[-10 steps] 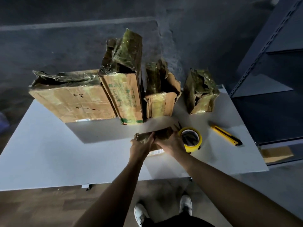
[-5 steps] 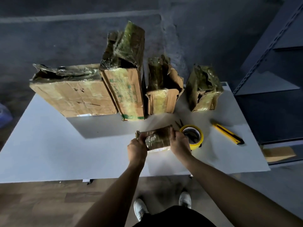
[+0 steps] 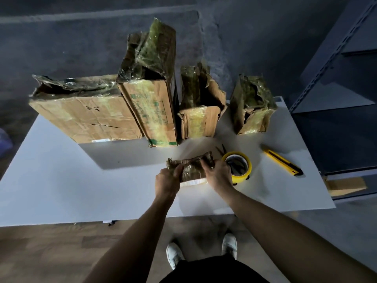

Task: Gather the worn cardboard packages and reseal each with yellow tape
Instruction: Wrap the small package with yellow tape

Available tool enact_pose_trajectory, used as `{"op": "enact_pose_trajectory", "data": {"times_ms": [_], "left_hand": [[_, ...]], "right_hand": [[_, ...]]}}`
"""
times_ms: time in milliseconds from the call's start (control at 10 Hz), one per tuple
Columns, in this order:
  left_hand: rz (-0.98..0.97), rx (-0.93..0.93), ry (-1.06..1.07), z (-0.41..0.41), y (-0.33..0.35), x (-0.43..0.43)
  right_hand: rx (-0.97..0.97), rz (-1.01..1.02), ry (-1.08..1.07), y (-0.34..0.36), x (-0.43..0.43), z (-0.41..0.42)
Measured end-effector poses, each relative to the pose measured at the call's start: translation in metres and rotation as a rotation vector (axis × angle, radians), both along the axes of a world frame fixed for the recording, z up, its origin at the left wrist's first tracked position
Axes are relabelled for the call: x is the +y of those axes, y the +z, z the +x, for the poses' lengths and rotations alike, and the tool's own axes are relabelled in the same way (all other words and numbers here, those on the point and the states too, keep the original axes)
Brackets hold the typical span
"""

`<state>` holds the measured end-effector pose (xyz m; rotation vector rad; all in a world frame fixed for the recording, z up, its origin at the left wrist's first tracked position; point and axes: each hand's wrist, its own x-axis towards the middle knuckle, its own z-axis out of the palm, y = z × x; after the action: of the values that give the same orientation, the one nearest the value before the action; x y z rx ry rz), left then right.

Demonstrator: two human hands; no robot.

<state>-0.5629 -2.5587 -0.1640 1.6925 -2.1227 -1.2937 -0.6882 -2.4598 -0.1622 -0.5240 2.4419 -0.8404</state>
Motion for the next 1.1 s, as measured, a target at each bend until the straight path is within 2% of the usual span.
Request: {"op": "enact_pose_trajectory", "data": {"times_ms": [100, 200, 300, 400, 500, 600, 800, 1100], "left_hand": [[-0.092, -0.059, 0.008, 0.003, 0.0, 0.001], [-0.156, -0.152, -0.052, 0.005, 0.008, 0.002], [-0.155, -0.135, -0.106, 0.007, 0.007, 0.002], [0.032, -0.121, -0.164, 0.006, 0.006, 0.004], [0.107, -0.019, -0.13, 0.004, 0.003, 0.004], [0.077, -0.005, -0.082, 0.005, 0.006, 0.0], [-0.041, -0.073, -0.049, 0.004, 0.014, -0.003], [-0.157, -0.098, -0.009, 0.018, 0.038, -0.019]], "right_hand": [[0.059, -0.051, 0.057, -0.003, 0.005, -0.002], [0.007, -0.064, 0.127, 0.008, 0.01, -0.007], [-0.197, -0.08, 0.122, 0.011, 0.011, -0.015], [-0.257, -0.019, 0.119, 0.008, 0.01, -0.009], [-0.249, -0.037, 0.099, -0.004, 0.009, -0.007], [-0.114, -0.028, 0.09, -0.001, 0.011, -0.008], [-0.017, -0.022, 0.16, 0.009, 0.01, -0.011], [-0.014, -0.08, 0.158, 0.017, -0.004, 0.005]]}}
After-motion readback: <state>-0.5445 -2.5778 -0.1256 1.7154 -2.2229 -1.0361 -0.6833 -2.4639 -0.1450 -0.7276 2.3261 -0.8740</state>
